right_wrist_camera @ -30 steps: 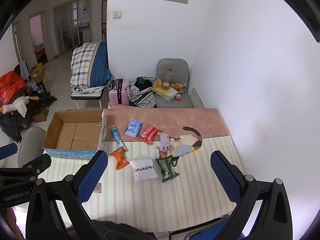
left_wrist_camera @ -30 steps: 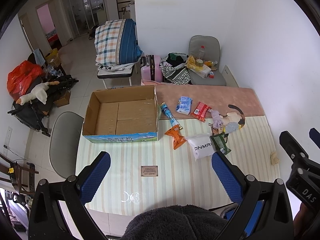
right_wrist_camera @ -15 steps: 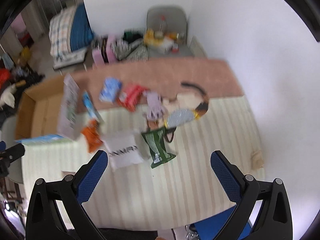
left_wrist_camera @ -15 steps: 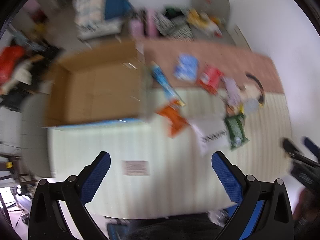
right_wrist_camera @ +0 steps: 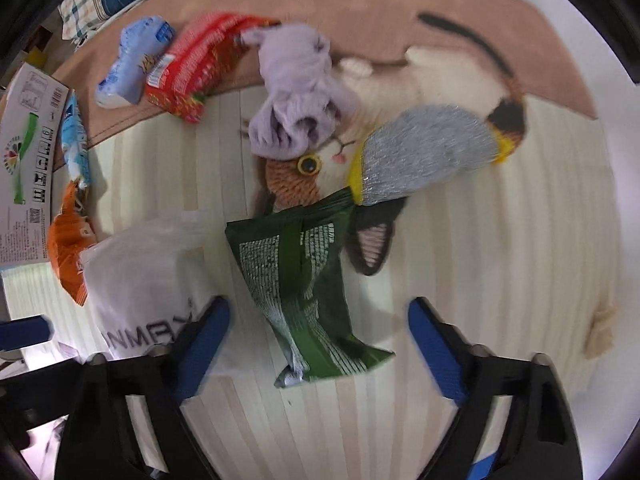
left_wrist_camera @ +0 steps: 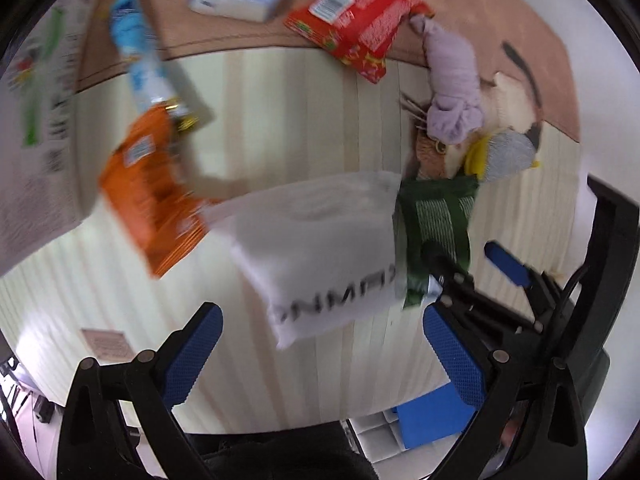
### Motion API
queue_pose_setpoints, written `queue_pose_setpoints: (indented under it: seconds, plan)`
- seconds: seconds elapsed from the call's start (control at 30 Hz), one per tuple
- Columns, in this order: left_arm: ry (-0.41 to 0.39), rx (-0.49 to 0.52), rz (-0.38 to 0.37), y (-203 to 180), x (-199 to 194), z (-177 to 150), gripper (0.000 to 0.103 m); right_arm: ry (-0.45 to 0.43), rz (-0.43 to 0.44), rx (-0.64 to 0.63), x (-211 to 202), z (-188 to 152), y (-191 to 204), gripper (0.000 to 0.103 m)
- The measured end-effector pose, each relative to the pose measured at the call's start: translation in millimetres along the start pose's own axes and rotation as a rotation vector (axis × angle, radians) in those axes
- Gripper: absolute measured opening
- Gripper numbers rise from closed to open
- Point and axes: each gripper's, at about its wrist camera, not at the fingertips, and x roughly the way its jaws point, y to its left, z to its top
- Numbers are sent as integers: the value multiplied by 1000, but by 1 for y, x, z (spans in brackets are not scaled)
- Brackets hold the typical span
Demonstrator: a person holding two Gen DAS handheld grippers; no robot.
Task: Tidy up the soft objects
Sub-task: 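Grasp the white ONMAX bag with the left tool while the right tool grasps the green pack, then carry both packs into the cardboard box and open both tools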
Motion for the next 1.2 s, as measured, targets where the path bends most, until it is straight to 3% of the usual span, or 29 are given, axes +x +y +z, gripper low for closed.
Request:
queue_pose_setpoints:
  seconds: [0.1, 0.17, 0.33, 0.47, 0.5, 0.6, 0.63, 0.67, 0.83, 1.0, 1.2]
  plan:
    - [42, -4, -7, -7, 17, 14, 103, 47, 18, 28, 16, -4, -16, 63]
    - [46, 11, 70, -12, 27, 19, 103, 63, 28, 65, 20, -11, -30, 50]
    - [70, 26, 160, -14, 55, 25, 103, 72, 61, 87, 34, -24, -44, 51]
    - [92, 6, 127, -9, 76, 27, 103, 88, 68, 91, 56, -25, -44, 57]
    - [86, 10, 125, -8, 78, 27, 102, 94, 79, 95, 62, -26, -43, 57]
    - [59, 24, 108, -9, 85, 28, 85, 119, 88, 97, 83, -32, -39, 56]
    - [48, 28, 112, -12, 85, 26, 80, 122, 90, 98, 87, -34, -38, 43]
    - [32, 41, 117, -13, 82, 23, 78, 126, 90, 100, 92, -37, -35, 39]
    - [-77, 86, 141, -12, 58, 6, 71, 108, 107, 104, 95, -57, -18, 29]
    - [-191, 111, 108, 3, 10, -25, 71, 27, 187, 79, 56, -74, 12, 27]
    - [-344, 91, 60, 53, -133, -54, 72, -96, 308, -35, -16, -85, 99, 26]
